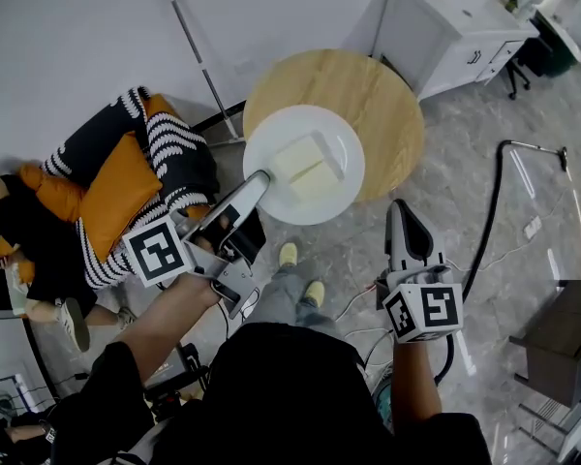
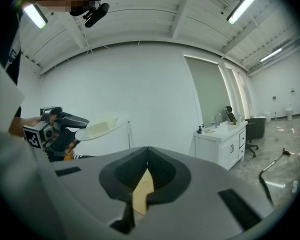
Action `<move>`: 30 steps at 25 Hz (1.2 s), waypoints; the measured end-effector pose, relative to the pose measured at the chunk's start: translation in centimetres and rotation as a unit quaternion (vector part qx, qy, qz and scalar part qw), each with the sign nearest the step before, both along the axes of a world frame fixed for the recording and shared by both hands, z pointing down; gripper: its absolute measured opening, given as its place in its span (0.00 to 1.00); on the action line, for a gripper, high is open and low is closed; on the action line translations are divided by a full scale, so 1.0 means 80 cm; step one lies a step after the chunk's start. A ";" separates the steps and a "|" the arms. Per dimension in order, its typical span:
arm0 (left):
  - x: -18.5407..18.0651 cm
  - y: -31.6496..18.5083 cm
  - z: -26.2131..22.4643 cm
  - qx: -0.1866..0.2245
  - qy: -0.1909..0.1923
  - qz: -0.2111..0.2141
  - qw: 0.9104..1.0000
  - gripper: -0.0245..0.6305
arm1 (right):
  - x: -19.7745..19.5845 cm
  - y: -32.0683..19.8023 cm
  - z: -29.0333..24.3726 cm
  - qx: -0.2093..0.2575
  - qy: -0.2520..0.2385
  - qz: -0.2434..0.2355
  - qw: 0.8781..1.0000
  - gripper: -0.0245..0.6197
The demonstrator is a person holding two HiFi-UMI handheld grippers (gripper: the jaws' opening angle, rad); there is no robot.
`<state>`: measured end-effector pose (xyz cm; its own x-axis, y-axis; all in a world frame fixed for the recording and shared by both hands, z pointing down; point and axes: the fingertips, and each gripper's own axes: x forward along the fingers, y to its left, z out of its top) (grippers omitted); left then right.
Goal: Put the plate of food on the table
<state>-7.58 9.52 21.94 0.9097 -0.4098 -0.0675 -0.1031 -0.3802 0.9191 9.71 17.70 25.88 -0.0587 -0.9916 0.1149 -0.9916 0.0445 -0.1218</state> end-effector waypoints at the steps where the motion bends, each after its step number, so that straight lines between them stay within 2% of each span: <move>1: 0.000 0.000 0.001 0.000 0.000 0.000 1.000 0.07 | -0.001 -0.001 0.000 0.000 0.002 0.000 1.000 0.05; 7: 0.000 -0.003 0.002 0.001 0.001 0.001 1.000 0.07 | -0.002 -0.006 -0.005 0.006 0.007 -0.002 1.000 0.05; 13: 0.002 -0.109 0.014 -0.015 0.004 0.018 1.000 0.07 | -0.007 -0.104 -0.004 -0.003 0.015 0.012 1.000 0.05; 22: 0.019 -0.175 0.011 -0.031 0.023 0.039 0.998 0.07 | -0.001 -0.166 -0.020 -0.004 0.007 0.012 1.000 0.05; 27: 0.045 -0.223 0.031 -0.045 0.017 0.061 0.997 0.07 | 0.022 -0.213 -0.020 0.001 -0.032 0.009 0.999 0.16; 30: 0.049 -0.231 0.040 -0.052 0.009 0.072 0.996 0.07 | 0.028 -0.222 -0.026 0.010 -0.043 0.011 0.999 0.16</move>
<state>-3.67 -8.92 25.12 0.9588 -0.2799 -0.0482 -0.0373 -0.2923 0.9556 11.91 -0.07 23.83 -0.0457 -0.9949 0.0896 -0.9782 0.0264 -0.2061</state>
